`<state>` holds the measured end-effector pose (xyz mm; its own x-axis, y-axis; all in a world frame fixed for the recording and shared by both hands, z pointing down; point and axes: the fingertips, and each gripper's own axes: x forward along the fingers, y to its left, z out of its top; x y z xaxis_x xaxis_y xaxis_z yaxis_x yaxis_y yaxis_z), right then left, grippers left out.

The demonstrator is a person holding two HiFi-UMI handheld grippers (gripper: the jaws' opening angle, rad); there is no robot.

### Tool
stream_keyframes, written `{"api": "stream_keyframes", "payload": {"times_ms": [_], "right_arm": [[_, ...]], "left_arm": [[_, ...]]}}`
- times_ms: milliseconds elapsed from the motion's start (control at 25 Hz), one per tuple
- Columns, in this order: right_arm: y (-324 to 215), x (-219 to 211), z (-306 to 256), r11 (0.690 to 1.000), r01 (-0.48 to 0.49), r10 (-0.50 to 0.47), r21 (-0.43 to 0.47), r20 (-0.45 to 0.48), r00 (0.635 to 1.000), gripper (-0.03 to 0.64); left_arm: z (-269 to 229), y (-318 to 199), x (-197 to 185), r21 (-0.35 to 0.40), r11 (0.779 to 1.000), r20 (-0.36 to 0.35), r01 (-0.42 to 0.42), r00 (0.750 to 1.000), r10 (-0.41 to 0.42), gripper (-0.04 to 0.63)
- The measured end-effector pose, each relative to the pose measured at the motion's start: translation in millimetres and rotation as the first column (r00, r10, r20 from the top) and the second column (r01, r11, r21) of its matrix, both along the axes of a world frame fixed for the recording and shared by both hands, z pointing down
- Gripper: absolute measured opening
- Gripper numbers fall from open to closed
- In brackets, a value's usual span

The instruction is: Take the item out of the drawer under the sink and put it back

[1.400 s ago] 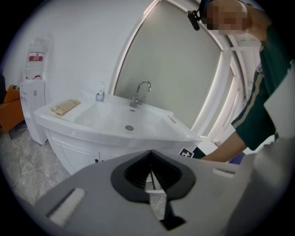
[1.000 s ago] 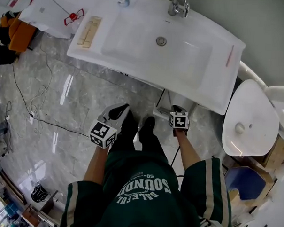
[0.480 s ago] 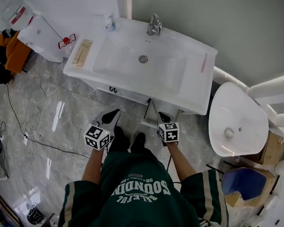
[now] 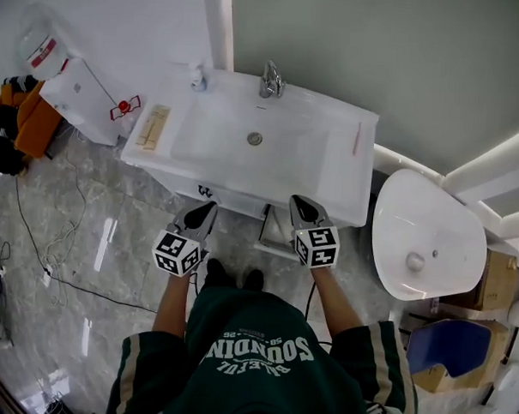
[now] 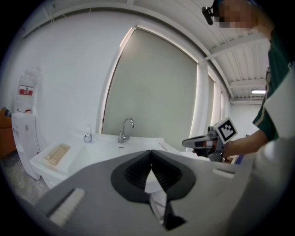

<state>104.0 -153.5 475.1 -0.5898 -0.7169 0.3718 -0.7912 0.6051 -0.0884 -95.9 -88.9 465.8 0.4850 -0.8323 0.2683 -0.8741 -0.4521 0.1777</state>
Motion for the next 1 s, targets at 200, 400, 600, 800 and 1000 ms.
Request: {"api": "stream_keyframes", "payload": {"times_ms": [200,400,600,800,1000], "right_arm": [[-12,12,-49,0.994,-0.018,0.015,0.105,0.033,0.999,0.002],[-5,11,-65,0.990,-0.027,0.019,0.140,0.063,0.998,0.002],[2,8,-64,0.989,-0.035,0.025,0.141,0.074,0.997,0.002],[7,9,-60,0.991,-0.039,0.029,0.132,0.074,0.997,0.002],[11,6,-55,0.992,-0.034,0.025,0.123,0.074,0.997,0.002]], "left_arm": [[-23,-7,-9,0.053,0.998,0.014,0.019,1.000,-0.020,0.051],[-32,-3,-13,0.072,0.997,0.006,0.028,1.000,-0.029,0.051],[-36,-2,-11,0.078,0.997,-0.009,0.021,1.000,-0.021,0.051],[-38,-3,-9,0.080,0.997,-0.012,0.008,1.000,-0.007,0.051],[-34,-5,-8,0.075,0.997,-0.012,-0.003,1.000,0.003,0.051]]}}
